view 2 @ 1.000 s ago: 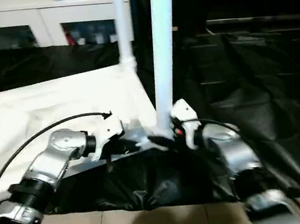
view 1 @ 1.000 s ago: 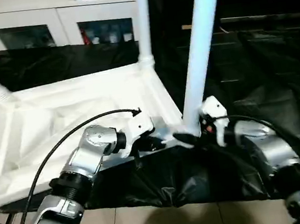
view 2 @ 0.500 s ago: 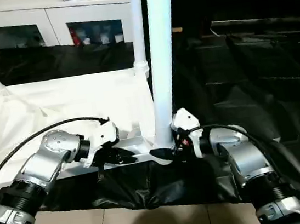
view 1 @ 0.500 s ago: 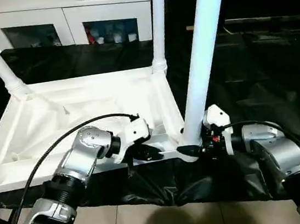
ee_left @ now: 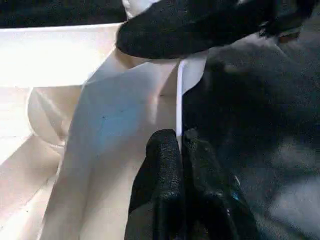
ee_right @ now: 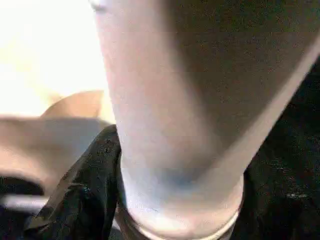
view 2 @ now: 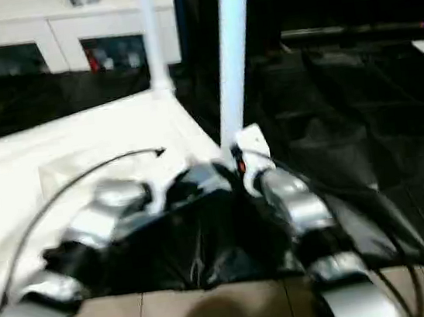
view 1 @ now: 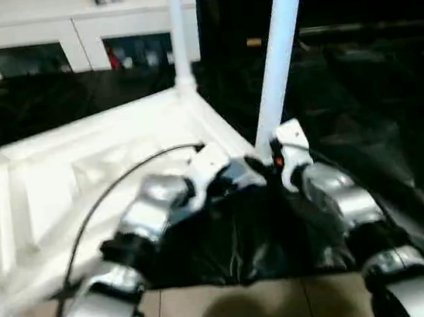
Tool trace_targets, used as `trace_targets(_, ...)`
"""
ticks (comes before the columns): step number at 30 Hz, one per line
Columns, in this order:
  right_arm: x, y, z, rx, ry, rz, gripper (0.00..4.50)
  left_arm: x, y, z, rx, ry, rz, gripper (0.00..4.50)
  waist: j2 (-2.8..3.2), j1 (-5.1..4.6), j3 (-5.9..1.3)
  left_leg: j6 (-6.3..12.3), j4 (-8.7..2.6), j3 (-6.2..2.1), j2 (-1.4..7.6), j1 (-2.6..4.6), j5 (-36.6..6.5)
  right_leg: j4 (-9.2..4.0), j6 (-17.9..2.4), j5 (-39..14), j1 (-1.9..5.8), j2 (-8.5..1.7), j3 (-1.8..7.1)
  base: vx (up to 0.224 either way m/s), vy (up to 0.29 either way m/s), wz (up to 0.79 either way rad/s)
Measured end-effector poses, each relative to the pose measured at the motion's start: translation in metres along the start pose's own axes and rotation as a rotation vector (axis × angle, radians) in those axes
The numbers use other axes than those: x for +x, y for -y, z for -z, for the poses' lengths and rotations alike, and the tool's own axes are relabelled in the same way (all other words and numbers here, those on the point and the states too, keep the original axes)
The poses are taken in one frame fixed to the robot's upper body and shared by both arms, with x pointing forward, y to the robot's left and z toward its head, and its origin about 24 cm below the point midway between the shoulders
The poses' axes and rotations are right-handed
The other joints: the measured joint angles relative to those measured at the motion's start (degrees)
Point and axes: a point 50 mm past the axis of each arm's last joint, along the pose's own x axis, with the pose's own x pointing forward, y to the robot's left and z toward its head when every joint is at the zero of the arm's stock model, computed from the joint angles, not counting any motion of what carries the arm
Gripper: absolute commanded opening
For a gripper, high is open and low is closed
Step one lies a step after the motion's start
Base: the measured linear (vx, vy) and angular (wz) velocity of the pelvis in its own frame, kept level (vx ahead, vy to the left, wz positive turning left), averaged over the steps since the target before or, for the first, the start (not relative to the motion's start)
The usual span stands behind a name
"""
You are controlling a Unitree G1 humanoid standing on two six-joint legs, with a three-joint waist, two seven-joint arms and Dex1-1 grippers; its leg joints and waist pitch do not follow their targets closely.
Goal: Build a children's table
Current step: Rotate leg to tighten
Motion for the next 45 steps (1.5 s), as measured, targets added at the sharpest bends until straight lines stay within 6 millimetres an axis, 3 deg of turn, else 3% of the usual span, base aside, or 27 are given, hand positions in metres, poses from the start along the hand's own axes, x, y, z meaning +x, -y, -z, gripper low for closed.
trace_targets(1,0.002,0.000,-0.001,0.010,0.004,0.022,2.73,0.002,0.000,-0.001,-0.002,0.000,-0.013,0.00,0.01,-0.01,-0.01,0.00,0.00,0.00,0.00,-0.01,0.00,0.00,-0.01,0.01,-0.01,0.00,0.00,0.000,0.000,0.00)
trace_targets(2,0.003,0.000,-0.001,0.013,0.008,0.031,3.29,0.003,0.001,-0.002,-0.003,0.001,-0.018,0.00,0.01,0.04,-0.01,0.00,0.00,0.01,0.01,-0.02,0.00,0.01,-0.01,0.01,0.00,0.00,0.01,0.000,0.000,0.00)
trace_targets(3,0.003,0.001,-0.001,0.019,0.013,0.034,3.42,0.003,0.001,-0.003,-0.003,0.002,-0.019,0.00,0.02,0.09,-0.01,0.00,-0.01,0.01,0.02,-0.01,0.00,0.03,-0.02,0.02,0.02,0.00,0.02,0.000,0.000,0.00)
trace_targets(6,0.004,-0.003,-0.001,0.026,0.030,0.024,3.49,0.003,-0.001,-0.003,-0.008,0.006,-0.039,0.00,0.06,0.04,-0.04,0.00,-0.02,0.00,0.05,0.00,0.00,0.07,-0.11,0.12,0.02,0.01,-0.01,0.000,0.000,0.00)
trace_targets(9,0.004,-0.003,-0.001,-0.008,0.034,0.011,3.84,0.001,-0.002,-0.003,-0.004,0.008,-0.034,0.00,0.07,0.05,-0.04,0.00,-0.05,0.01,0.06,0.01,0.00,0.08,-0.21,0.25,0.00,0.01,-0.03,0.000,0.000,0.00)
trace_targets(17,-0.004,0.001,0.002,-0.090,0.035,-0.136,3.84,-0.010,0.002,0.002,0.074,0.022,0.084,0.00,0.12,0.26,-0.05,-0.01,-0.23,0.02,0.10,0.03,0.00,0.08,-0.32,0.32,-0.03,0.03,-0.08,0.000,0.000,0.00)
trace_targets(22,-0.028,0.009,0.006,-0.225,0.011,-0.350,3.84,-0.021,0.003,0.008,0.111,0.027,0.191,0.00,0.13,1.03,-0.05,-0.01,-0.22,0.03,0.11,0.03,0.00,0.07,-0.30,0.30,0.00,0.03,-0.06,0.000,0.000,0.00)
trace_targets(31,-0.055,0.013,0.009,-0.288,-0.059,-0.576,3.84,-0.033,0.004,0.016,0.124,0.014,0.322,0.00,0.11,1.35,-0.04,-0.01,-0.22,0.03,0.11,0.05,0.00,0.08,-0.03,0.14,0.03,0.04,-0.04,0.000,0.000,0.00)
trace_targets(37,-0.062,0.008,0.008,-0.276,-0.086,-0.664,3.22,-0.042,0.004,0.020,0.127,0.000,0.397,0.00,0.11,1.48,-0.03,-0.01,-0.21,0.01,0.09,0.05,0.00,0.07,-0.03,0.13,0.03,0.03,-0.01,0.000,0.000,0.00)
trace_targets(45,-0.067,0.006,0.010,-0.274,-0.102,-0.692,2.78,-0.046,0.005,0.021,0.132,-0.014,0.431,0.00,0.10,1.62,-0.03,-0.01,-0.21,0.01,0.09,0.07,0.00,0.08,-0.03,0.13,0.03,0.03,0.00,0.000,0.000,0.00)
